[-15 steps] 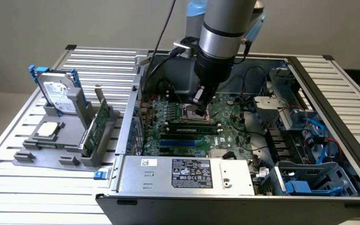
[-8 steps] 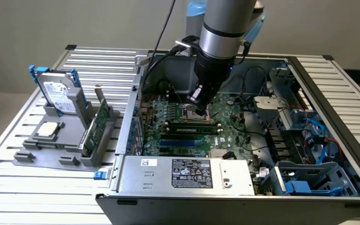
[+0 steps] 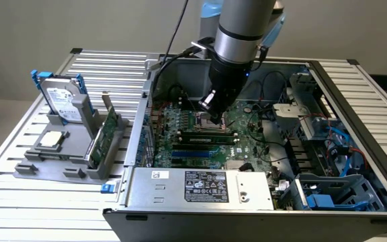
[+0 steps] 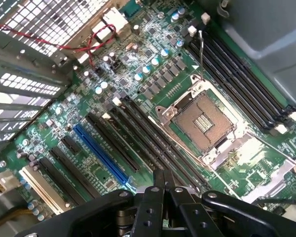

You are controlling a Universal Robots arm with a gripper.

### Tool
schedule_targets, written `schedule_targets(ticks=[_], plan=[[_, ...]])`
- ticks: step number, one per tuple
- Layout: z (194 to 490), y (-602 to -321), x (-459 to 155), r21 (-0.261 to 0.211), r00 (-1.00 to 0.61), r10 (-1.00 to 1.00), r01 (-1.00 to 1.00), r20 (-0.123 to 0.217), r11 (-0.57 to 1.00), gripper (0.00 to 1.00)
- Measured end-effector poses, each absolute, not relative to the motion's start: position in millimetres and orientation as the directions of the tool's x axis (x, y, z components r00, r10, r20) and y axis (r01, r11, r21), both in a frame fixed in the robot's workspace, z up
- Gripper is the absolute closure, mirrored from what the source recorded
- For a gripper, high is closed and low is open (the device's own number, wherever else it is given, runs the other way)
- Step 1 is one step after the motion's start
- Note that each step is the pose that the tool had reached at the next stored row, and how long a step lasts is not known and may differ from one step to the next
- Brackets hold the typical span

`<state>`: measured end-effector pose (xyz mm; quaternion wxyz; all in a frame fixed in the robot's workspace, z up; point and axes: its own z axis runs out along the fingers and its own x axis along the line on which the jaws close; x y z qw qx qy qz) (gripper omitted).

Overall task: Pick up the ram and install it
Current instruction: 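Press down the ram until it locks into place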

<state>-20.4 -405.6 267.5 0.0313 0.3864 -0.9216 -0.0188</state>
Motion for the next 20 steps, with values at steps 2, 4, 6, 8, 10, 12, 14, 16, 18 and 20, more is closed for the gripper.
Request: schedule_targets(ticks=[2, 4, 6, 8, 10, 12, 14, 16, 18, 20], plan=[[267.5, -405.6, -20.4, 0.058, -0.721, -0.692, -0.689, 0.043, 0.722, 0.89], [267.4, -405.6, -20.4, 0.058, -0.741, -0.670, -0.667, 0.044, 0.742, 0.89], [267.4, -405.6, -20.4, 0.058, -0.761, -0.647, -0.645, 0.044, 0.762, 0.89], [267.4, -405.6, -20.4, 0.058, -0.781, -0.623, -0.621, 0.044, 0.782, 0.89], [267.3, -405.6, -20.4, 0.057, -0.799, -0.599, -0.597, 0.044, 0.800, 0.89], [267.3, -405.6, -20.4, 0.057, -0.817, -0.575, -0.573, 0.045, 0.818, 0.89], [267.2, -405.6, -20.4, 0.057, -0.834, -0.550, -0.547, 0.045, 0.835, 0.89], [267.2, -405.6, -20.4, 0.056, -0.850, -0.525, -0.522, 0.045, 0.851, 0.89], [267.2, -405.6, -20.4, 0.056, -0.865, -0.499, -0.497, 0.046, 0.866, 0.89], [267.1, -405.6, -20.4, 0.055, -0.880, -0.472, -0.470, 0.046, 0.881, 0.89]])
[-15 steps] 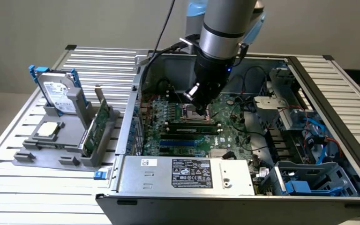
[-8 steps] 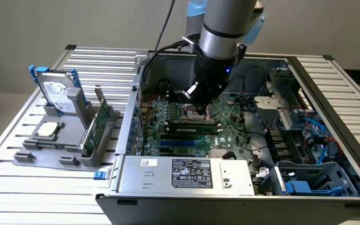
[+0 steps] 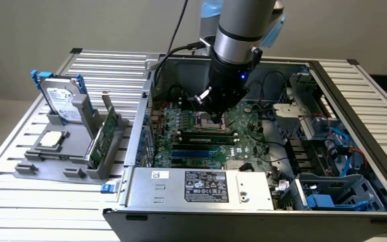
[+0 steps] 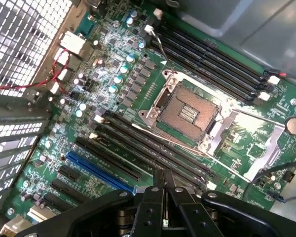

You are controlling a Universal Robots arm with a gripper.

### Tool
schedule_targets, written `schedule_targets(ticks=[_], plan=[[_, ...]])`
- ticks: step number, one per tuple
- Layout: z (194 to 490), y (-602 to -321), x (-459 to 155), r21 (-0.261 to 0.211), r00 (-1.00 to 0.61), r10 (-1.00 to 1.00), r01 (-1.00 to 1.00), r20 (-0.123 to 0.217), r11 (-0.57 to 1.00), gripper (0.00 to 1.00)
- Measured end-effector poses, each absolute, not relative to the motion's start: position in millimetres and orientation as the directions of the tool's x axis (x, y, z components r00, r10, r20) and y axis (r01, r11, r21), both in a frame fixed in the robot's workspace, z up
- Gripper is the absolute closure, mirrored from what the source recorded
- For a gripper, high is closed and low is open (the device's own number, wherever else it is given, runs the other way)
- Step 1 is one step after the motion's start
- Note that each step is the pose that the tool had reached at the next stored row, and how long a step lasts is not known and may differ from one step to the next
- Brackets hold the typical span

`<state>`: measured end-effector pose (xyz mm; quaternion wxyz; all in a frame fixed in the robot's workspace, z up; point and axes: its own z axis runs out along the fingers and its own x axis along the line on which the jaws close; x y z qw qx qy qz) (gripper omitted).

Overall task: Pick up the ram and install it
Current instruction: 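Press down the ram until it locks into place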

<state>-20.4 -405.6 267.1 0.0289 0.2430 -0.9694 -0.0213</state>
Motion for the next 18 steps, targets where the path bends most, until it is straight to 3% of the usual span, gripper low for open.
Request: schedule_targets(ticks=[18], plan=[[266.2, -405.6, -20.4, 0.051, -0.974, -0.224, -0.221, 0.047, 0.974, 0.89]])
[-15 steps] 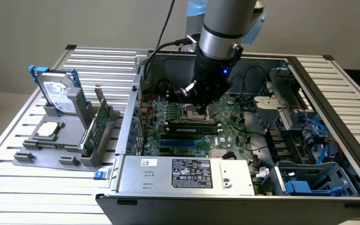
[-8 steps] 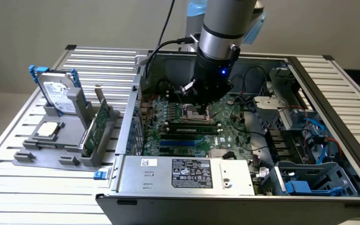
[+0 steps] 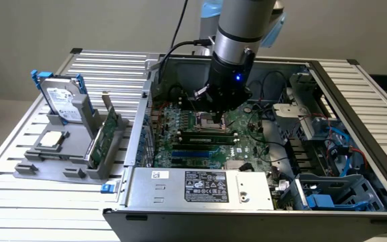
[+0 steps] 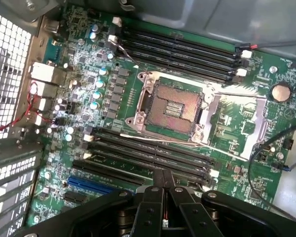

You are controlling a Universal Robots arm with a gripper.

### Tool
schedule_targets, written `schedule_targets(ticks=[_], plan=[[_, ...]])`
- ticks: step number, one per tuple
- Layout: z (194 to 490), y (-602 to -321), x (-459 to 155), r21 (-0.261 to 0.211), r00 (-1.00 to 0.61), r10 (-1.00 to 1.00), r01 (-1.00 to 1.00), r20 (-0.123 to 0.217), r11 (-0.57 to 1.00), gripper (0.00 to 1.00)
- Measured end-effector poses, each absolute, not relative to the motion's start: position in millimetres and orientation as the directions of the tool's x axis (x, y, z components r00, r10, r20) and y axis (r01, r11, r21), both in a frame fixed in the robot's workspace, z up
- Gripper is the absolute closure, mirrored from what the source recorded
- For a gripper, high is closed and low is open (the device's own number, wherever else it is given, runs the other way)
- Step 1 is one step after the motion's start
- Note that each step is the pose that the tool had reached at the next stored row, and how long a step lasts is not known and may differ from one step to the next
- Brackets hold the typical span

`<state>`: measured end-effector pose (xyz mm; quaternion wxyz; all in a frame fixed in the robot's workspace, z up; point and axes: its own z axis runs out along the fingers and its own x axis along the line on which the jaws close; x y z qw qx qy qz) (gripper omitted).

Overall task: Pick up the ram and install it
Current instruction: 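Press down the ram until it locks into place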

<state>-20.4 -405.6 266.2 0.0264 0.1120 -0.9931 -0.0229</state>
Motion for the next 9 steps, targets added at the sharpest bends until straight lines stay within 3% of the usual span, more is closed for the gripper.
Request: schedule_targets(ticks=[9], plan=[[265.6, -405.6, -20.4, 0.051, -0.994, -0.096, -0.094, 0.047, 0.994, 0.89]])
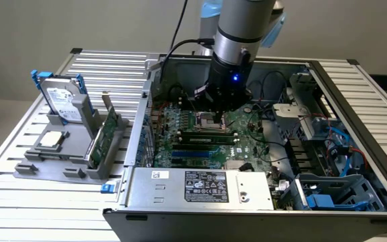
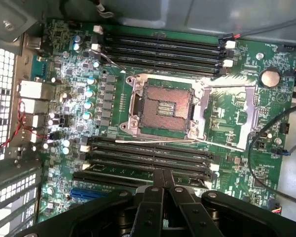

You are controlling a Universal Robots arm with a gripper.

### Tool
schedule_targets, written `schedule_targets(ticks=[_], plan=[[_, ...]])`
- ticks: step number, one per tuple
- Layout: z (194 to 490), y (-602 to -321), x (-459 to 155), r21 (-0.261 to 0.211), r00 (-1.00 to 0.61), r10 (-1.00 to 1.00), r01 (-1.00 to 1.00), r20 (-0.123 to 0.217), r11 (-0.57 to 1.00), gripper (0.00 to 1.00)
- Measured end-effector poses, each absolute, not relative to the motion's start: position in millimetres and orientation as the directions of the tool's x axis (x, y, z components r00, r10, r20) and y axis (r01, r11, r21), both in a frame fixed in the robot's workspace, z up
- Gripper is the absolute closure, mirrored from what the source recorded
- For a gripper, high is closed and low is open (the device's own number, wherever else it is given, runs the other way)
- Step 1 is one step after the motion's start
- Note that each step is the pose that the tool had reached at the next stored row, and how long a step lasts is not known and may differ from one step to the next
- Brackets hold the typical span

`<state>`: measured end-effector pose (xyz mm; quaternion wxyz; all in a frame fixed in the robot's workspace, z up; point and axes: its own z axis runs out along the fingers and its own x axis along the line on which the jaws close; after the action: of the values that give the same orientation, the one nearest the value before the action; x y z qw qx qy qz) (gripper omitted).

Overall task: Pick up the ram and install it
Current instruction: 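Press down the ram until it locks into place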

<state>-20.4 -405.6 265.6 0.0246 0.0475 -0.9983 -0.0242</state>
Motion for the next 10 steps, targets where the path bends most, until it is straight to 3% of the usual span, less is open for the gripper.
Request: schedule_targets(ticks=[10], plan=[[265.6, -427.9, -20.4, 0.051, -0.996, -0.077, -0.075, 0.047, 0.996, 0.89]])
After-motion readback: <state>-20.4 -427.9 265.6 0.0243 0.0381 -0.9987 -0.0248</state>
